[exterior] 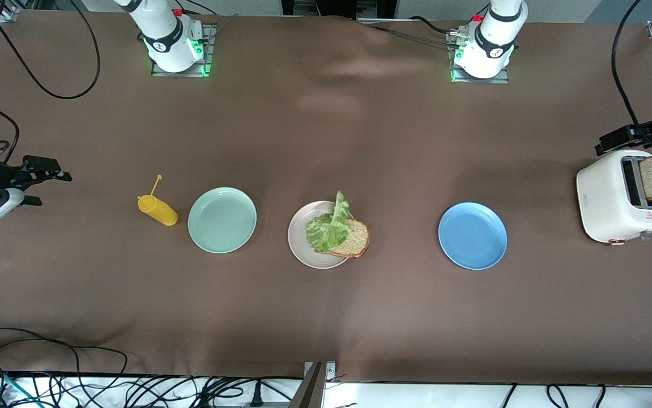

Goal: Make sandwich on beige plate with both arms

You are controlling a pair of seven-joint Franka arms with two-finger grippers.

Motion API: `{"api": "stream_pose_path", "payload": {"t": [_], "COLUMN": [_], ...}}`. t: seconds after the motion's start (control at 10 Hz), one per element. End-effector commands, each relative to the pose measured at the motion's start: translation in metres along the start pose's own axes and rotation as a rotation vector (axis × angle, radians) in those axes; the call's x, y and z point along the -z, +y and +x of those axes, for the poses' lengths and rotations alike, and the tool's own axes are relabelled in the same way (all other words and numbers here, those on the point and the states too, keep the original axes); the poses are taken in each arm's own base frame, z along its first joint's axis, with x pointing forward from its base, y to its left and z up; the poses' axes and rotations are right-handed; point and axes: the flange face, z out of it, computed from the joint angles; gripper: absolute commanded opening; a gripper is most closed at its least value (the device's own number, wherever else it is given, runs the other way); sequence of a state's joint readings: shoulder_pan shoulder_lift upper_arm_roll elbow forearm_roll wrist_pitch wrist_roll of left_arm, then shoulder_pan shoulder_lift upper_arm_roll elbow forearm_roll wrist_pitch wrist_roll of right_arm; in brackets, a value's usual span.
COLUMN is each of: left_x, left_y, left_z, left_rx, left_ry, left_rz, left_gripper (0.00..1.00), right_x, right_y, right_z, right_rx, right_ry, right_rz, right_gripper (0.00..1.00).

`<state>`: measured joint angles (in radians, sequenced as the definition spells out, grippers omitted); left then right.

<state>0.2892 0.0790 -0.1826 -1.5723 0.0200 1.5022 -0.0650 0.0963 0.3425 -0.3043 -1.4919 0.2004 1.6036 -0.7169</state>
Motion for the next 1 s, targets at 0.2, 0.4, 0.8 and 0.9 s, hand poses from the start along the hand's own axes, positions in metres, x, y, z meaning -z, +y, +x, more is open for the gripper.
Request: {"api": "stream_pose_path", "payload": {"t": [0.2, 0.4, 0.8, 0.9], "left_x": [-0.021, -0.04, -0.091, -0.111], "left_y": [-0.096, -0.15, -0.242, -0.264], "left_z": [0.012, 0.017, 0.029, 0.032], "left_rx": [-0.079, -0.123, -0.201, -0.217], "left_ry": [-0.013, -0.015, 0.01, 0.016], "left_rz": [-0.007, -0.031, -0.063, -0.084], "left_gripper": [1.0, 1.0, 1.0, 1.0], "right_x": [0.064, 0.1, 0.134, 0.135], "right_y": [-0.075, -0.091, -0.11, -0.113], "right_z": [-0.013, -0.033, -0.052, -0.053], "right_rx": [-0.463, -0.551, -0.565, -0.56], "right_ry": [-0.003, 0.044, 0.116, 0.115], "right_rz": [-0.174, -0.24, -0.232, -0.229], "right_gripper": [1.0, 1.0, 1.0, 1.0]}}
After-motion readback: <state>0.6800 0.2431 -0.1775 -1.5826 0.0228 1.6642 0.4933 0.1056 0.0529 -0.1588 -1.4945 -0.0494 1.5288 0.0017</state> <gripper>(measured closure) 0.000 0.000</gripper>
